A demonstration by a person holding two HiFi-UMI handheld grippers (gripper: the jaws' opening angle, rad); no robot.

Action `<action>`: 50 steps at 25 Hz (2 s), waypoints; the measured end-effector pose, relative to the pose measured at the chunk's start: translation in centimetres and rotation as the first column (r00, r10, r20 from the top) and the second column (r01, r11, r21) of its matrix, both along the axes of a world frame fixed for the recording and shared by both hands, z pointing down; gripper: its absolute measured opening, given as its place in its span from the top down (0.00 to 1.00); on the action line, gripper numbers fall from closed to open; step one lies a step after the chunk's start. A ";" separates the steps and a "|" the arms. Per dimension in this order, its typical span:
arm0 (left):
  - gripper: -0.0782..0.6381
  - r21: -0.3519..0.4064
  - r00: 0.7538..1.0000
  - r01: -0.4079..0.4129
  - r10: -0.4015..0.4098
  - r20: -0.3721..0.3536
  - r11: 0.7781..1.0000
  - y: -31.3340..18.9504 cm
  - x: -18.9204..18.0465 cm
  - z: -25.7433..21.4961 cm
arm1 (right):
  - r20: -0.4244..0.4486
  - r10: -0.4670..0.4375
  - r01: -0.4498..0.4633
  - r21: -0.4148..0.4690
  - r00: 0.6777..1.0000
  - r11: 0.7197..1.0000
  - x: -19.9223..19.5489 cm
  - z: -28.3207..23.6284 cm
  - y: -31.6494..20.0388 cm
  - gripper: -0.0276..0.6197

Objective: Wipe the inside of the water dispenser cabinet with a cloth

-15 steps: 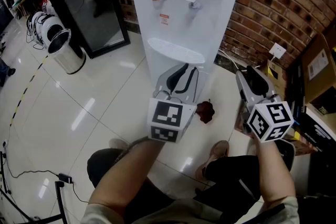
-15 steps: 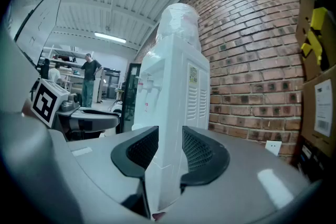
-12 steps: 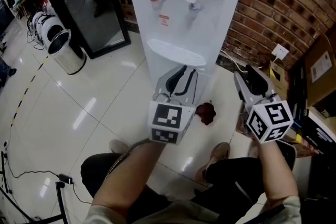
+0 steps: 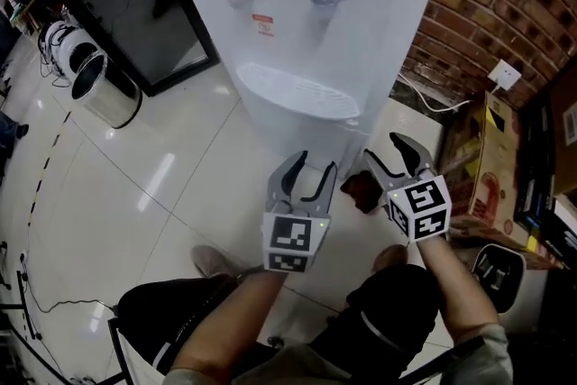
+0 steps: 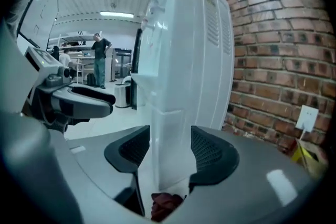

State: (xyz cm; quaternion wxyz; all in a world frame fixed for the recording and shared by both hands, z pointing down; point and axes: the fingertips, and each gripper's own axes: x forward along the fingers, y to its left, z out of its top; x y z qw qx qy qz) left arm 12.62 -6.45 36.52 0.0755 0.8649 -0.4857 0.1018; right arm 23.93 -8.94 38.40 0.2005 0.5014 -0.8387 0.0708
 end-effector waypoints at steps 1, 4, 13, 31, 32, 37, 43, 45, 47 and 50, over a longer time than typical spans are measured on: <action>0.64 -0.018 1.000 0.004 -0.004 0.005 1.000 -0.3 -0.1 1.2 | -0.006 0.002 -0.002 -0.032 1.000 0.999 -0.1 2.0 -0.2 0.56; 0.64 -0.074 1.000 0.011 -0.010 0.013 0.997 -1.2 -0.2 4.6 | -0.032 0.016 -0.020 -0.134 0.999 0.991 0.3 8.3 -0.4 0.53; 0.64 -0.188 0.999 0.020 -0.014 0.036 0.982 -1.3 -0.3 11.3 | -0.106 0.087 -0.122 -0.390 0.991 0.913 3.3 25.6 0.1 0.41; 0.64 -0.211 0.998 0.017 -0.004 0.064 0.977 -1.0 -0.3 11.7 | -0.202 0.009 -0.131 -0.604 0.979 0.786 4.4 33.5 2.7 0.78; 0.64 -0.204 0.998 0.013 -0.001 0.060 0.979 -0.8 0.0 11.1 | -0.189 0.028 -0.135 -0.583 0.982 0.801 4.8 32.2 2.7 0.78; 0.64 -0.154 0.999 0.003 0.002 0.037 0.988 0.1 1.3 7.6 | -0.110 0.119 -0.156 -0.458 0.987 0.875 6.5 22.8 1.6 0.79; 0.57 -0.085 1.000 0.023 -0.021 0.021 0.996 0.6 2.7 2.4 | -0.100 0.090 -0.114 -0.269 0.991 0.956 7.6 7.3 1.9 0.79; 0.56 -0.062 0.999 0.029 -0.028 0.017 0.998 0.8 2.8 0.6 | -0.116 0.069 -0.093 -0.221 0.991 0.971 7.7 2.6 2.6 0.79; 0.56 -0.041 0.999 0.043 -0.043 -0.003 0.998 0.9 2.6 -1.3 | -0.131 0.055 -0.079 -0.180 0.990 0.980 7.6 -1.7 3.1 0.79; 0.56 -0.021 0.997 0.073 -0.074 -0.035 0.997 0.8 2.6 -3.6 | -0.135 0.065 -0.083 -0.133 0.989 0.988 7.1 -7.0 4.0 0.79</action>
